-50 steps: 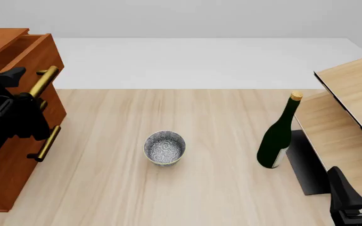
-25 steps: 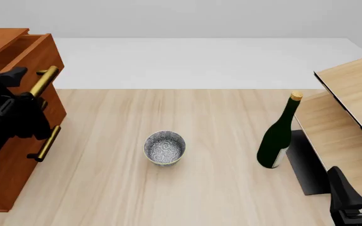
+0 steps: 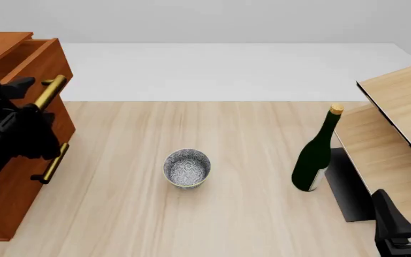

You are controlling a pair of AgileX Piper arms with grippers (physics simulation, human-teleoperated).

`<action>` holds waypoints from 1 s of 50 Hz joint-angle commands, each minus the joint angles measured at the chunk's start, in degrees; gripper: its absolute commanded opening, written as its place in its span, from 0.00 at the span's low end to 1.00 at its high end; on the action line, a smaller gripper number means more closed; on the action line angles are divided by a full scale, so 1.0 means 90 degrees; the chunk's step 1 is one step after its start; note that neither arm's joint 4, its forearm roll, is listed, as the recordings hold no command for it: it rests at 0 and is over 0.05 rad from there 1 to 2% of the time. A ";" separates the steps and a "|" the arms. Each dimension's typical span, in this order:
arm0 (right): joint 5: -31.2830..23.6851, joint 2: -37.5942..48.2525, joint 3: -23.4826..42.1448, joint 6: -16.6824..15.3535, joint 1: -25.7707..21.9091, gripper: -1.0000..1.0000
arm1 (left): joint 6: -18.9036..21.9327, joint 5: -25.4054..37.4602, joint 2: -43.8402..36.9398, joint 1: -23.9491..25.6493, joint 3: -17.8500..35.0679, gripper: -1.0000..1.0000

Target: Close the bottom drawer of the cabinet and open the top drawer.

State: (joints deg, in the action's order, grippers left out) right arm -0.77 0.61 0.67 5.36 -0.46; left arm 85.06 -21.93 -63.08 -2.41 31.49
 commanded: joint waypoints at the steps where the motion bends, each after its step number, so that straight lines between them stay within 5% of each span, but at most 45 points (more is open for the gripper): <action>1: -0.0026 -0.0032 0.0003 0.0022 0.0008 1.00 | -0.0108 0.0136 0.0043 0.0088 0.0032 1.00; 50: 0.0153 0.0140 0.0014 0.0049 0.0061 1.00 | -0.0580 0.0730 0.0473 0.0587 0.0052 1.00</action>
State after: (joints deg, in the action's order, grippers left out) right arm 0.26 1.55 0.75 5.79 -0.08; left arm 80.55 -16.22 -59.61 1.67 31.86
